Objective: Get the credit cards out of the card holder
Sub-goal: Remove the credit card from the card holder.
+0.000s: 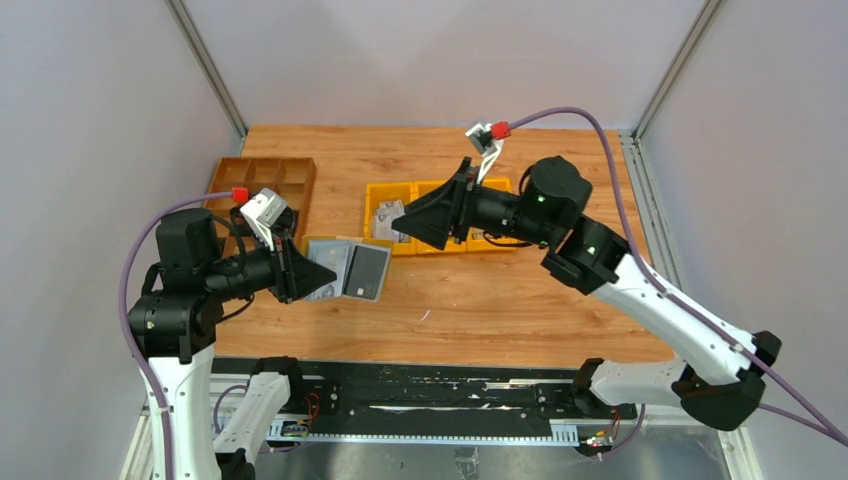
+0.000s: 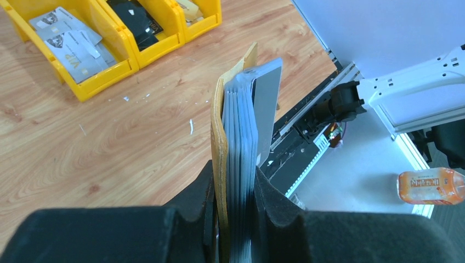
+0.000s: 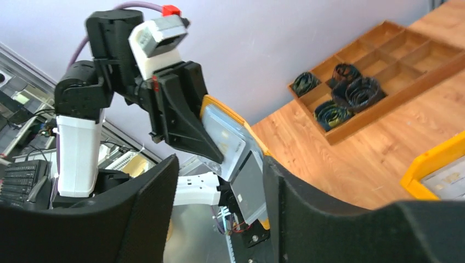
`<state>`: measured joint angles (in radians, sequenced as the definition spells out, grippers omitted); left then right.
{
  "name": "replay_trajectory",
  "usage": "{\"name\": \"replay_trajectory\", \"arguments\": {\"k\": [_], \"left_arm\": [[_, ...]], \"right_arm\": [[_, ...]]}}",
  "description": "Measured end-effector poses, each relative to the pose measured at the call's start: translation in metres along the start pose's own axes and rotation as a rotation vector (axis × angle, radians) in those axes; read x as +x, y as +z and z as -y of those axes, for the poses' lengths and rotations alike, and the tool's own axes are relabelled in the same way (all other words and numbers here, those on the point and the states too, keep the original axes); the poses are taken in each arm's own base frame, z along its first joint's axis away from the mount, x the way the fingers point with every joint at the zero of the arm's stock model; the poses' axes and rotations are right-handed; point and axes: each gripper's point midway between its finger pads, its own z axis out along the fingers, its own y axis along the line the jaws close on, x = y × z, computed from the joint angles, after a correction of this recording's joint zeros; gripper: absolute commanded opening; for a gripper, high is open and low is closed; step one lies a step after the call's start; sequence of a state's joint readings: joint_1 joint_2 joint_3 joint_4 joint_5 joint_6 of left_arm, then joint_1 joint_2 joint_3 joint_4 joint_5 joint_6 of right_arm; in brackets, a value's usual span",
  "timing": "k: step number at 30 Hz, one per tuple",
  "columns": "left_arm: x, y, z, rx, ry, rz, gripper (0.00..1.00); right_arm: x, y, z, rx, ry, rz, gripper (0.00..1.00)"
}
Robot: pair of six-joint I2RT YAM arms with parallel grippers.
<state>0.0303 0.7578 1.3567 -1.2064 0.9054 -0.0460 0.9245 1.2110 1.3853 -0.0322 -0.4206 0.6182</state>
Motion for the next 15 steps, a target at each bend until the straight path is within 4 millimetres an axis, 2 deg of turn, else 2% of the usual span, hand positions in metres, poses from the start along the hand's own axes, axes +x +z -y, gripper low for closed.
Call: {"name": "replay_trajectory", "arguments": {"k": [2,5,7,9,12,15], "left_arm": [[0.000,-0.001,0.001,-0.001,-0.001,0.002,0.00],[0.000,-0.001,-0.001,-0.011,-0.004,0.002,0.00],[0.000,-0.001,-0.002,-0.017,-0.004,0.003,0.00],[-0.002,-0.001,-0.001,-0.020,-0.002,0.006,0.00],[-0.004,-0.003,0.001,-0.018,0.005,0.015,0.00],[-0.006,-0.004,0.007,0.005,0.012,0.021,0.01]], "right_arm": [[-0.011,-0.012,-0.013,-0.014,-0.040,0.036,0.57],[-0.002,-0.007,-0.032,-0.066,-0.048,0.012,0.57],[0.014,0.004,-0.044,-0.112,-0.036,-0.035,0.56],[0.041,0.020,-0.048,-0.139,0.001,-0.110,0.56],[0.075,0.038,-0.041,-0.136,0.062,-0.192,0.56],[0.103,0.045,-0.028,-0.115,0.131,-0.244,0.55]]}}
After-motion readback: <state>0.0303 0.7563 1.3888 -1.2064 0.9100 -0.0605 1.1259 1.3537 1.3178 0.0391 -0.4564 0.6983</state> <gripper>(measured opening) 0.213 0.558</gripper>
